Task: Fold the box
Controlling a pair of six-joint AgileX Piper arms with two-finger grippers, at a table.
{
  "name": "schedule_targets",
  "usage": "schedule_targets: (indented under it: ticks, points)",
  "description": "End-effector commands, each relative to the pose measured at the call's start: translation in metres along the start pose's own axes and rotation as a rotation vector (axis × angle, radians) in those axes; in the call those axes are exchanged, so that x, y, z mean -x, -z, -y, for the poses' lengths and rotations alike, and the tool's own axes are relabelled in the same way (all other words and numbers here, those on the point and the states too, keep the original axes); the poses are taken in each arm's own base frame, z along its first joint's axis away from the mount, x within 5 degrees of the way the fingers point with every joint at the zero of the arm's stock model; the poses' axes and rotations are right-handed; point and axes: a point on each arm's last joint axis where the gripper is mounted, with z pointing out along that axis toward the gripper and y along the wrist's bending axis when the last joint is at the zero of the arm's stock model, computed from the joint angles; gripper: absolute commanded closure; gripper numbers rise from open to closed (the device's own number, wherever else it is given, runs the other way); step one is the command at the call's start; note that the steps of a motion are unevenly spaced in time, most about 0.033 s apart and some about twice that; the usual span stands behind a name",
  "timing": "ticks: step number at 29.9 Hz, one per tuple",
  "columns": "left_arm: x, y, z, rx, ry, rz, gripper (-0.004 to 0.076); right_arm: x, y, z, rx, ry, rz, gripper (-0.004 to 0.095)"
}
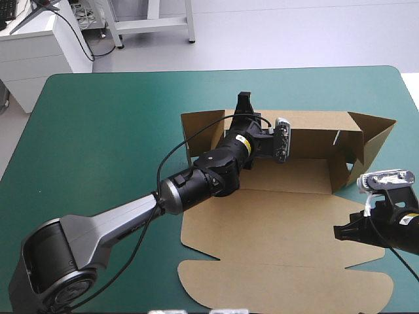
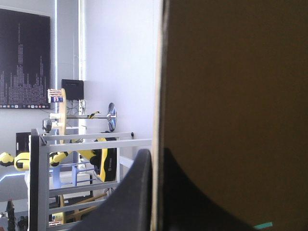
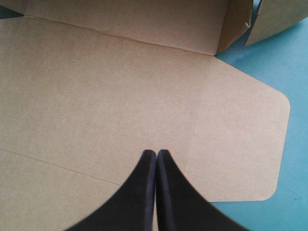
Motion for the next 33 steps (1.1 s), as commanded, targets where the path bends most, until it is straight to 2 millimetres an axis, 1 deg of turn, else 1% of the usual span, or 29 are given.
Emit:
schedule_targets:
  ticks: [1, 6, 9, 11, 14, 17, 20, 23, 27, 33]
  points:
    - [0.005, 0.019, -0.017, 0.129, 0.036, 0.069, 0.0732, 0.007, 0.006, 0.000, -0.012, 0.003, 0.070, 0.0927]
    - [0.006, 0.016, 0.005, 0.204, -0.022, 0.082, 0.0732, 0.009, 0.006, 0.000, -0.012, 0.007, 0.084, 0.0927]
    - [0.006, 0.015, 0.018, 0.183, -0.027, 0.090, 0.0732, 0.009, 0.005, 0.000, -0.011, 0.006, 0.086, 0.0927]
    - [0.004, 0.014, 0.024, 0.169, -0.026, 0.084, 0.0732, 0.009, 0.005, 0.000, -0.011, 0.006, 0.086, 0.0927]
    - [0.003, 0.014, 0.024, 0.169, -0.027, 0.081, 0.0732, 0.009, 0.005, 0.000, -0.009, 0.007, 0.081, 0.0927]
    - [0.003, 0.014, 0.024, 0.169, -0.027, 0.081, 0.0732, 0.008, 0.005, -0.001, 0.006, -0.058, 0.077, 0.0925]
    - [0.004, 0.014, 0.025, 0.164, -0.028, 0.089, 0.0732, 0.009, 0.005, -0.004, 0.034, -0.076, 0.087, 0.0914]
    - [0.004, 0.014, 0.025, 0.164, -0.028, 0.089, 0.0732, 0.010, 0.005, -0.005, 0.052, -0.083, 0.094, 0.0836]
    - [0.004, 0.014, 0.025, 0.165, -0.027, 0.088, 0.0732, 0.010, 0.005, -0.006, 0.058, -0.150, 0.096, 0.0677]
    - [0.004, 0.014, 0.025, 0.163, -0.028, 0.090, 0.0732, 0.013, 0.002, -0.005, 0.070, -0.166, 0.086, 0.0470]
